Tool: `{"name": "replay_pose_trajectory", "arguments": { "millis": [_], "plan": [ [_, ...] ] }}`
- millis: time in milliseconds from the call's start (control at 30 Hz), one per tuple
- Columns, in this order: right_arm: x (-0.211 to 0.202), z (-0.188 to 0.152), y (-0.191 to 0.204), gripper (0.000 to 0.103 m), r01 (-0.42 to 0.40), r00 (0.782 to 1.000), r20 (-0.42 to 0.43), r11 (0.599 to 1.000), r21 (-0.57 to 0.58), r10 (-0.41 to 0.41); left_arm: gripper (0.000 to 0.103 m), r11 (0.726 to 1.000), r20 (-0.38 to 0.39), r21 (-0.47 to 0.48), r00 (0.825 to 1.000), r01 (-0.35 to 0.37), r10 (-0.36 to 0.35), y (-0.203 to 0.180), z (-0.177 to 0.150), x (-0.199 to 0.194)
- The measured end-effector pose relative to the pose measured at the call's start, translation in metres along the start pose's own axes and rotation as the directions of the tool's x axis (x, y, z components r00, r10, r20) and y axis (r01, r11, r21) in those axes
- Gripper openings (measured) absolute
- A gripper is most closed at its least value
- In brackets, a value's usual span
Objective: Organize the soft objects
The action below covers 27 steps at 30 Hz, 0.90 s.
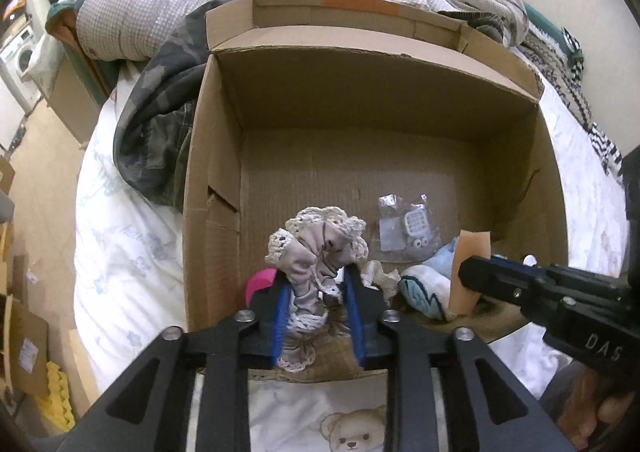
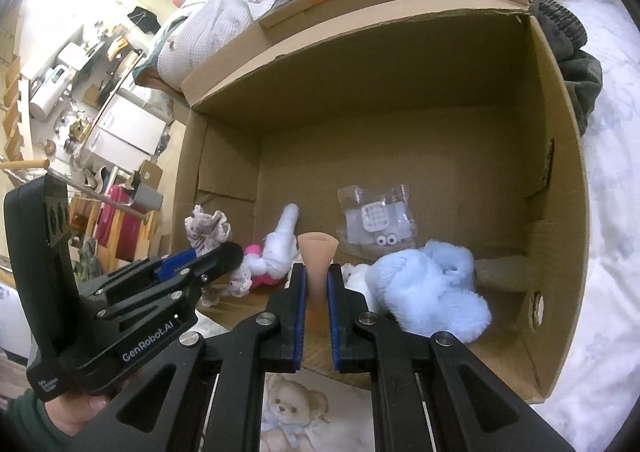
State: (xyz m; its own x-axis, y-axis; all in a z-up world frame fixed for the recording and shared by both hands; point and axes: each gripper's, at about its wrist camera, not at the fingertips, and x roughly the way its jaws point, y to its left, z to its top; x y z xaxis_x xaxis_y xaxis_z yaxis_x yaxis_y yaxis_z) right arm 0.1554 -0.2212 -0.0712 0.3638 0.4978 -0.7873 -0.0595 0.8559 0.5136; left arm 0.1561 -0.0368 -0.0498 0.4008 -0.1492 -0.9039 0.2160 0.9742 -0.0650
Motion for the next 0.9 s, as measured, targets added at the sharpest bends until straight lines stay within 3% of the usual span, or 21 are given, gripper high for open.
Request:
{"name": "replay_pose_trajectory", "arguments": {
  "millis": [200,300,400,500,567,633,800,900],
  "plan": [
    [-0.003,0.002,-0.005,0.011,0.006,1.000,0.019,1.000,0.022,-0.007,0.054,0.999,0.020,0.035,0.999,-0.037,0.036,-0.005,-0.001,-0.004],
    [-0.005,0.003,-0.006,0.012,0.006,0.999,0.031,1.000,0.030,-0.007,0.055,0.999,0.035,0.021,0.999,-0.041,0.040,-0.004,0.001,-0.008],
    [-0.010,0.005,-0.004,0.026,0.006,0.998,0.057,0.999,0.032,-0.008,0.056,0.999,0.047,0.005,0.998,-0.038,0.037,-0.002,0.002,-0.010],
    [-0.017,0.007,0.000,0.029,0.019,0.995,0.094,1.000,0.008,-0.019,0.056,0.999,0.053,-0.011,0.998,-0.041,0.042,0.001,0.003,-0.013],
    [-0.022,0.007,0.002,0.036,0.015,0.994,0.112,1.000,0.004,-0.016,0.056,0.999,0.061,-0.022,0.997,-0.044,0.046,0.004,0.004,-0.016],
    [-0.027,0.008,0.004,0.074,0.027,0.989,0.143,1.000,0.000,-0.027,0.056,0.998,0.077,-0.038,0.996,-0.050,0.053,0.008,0.004,-0.021],
    [-0.043,0.008,0.009,0.075,0.052,0.976,0.212,0.998,-0.019,-0.047,0.056,0.995,0.105,-0.083,0.993,-0.051,0.060,0.018,0.004,-0.033],
    [-0.053,0.005,0.013,0.082,0.092,0.964,0.255,0.995,-0.032,-0.081,0.056,0.991,0.132,-0.102,0.987,-0.082,0.096,0.022,0.002,-0.043]
  ]
}}
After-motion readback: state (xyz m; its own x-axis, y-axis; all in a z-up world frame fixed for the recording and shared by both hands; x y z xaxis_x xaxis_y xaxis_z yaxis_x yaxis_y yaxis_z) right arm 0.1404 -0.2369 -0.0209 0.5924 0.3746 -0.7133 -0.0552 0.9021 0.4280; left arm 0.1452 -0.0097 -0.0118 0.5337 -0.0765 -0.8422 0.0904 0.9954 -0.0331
